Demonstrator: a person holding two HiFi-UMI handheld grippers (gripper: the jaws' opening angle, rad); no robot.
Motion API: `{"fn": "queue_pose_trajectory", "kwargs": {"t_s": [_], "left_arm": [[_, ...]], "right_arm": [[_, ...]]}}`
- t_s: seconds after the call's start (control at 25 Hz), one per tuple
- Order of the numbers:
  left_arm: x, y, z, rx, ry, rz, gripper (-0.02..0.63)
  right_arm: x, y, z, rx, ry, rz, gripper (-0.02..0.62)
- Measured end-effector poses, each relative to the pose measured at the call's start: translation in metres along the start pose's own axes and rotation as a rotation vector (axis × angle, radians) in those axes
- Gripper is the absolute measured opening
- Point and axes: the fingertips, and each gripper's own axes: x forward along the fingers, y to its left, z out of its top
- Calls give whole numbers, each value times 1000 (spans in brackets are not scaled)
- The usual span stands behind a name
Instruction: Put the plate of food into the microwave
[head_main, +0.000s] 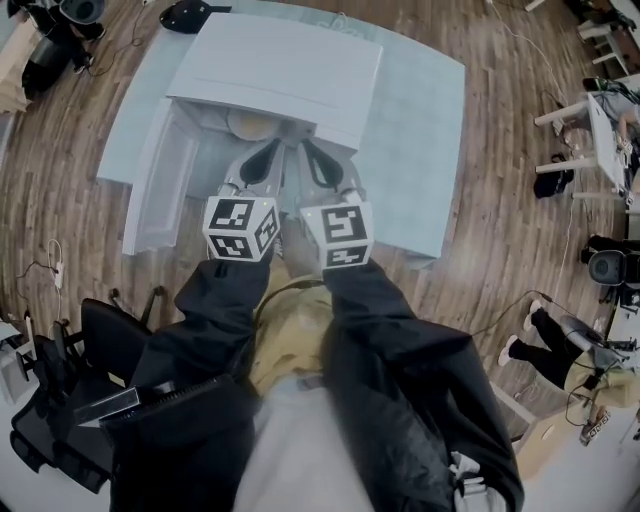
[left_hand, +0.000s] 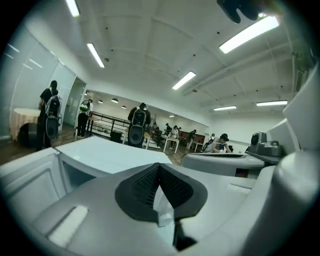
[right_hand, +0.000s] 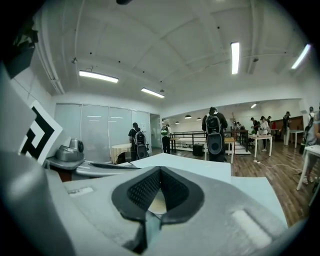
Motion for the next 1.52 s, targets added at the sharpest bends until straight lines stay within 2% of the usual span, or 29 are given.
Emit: {"fn": "queue_pose_trajectory", "kwargs": {"t_s": [0.24,0.4,0.96,1.52], "left_arm": [[-2,-9,43,151,-93,35,-5],[-5,-17,67,222,-148,52,-5],[12,-28,81,287,-168,61,-5],[1,-20,77,281,-159,78,-5]], "right_arm": [[-7,-10,35,-39,-78,-32,-5],[-12,-18,48,-62,-105,-56,-5],[-9,-33,66,-66,-152,-68,-5],[-8,-20,65,-71,-151,-55,-6]]}}
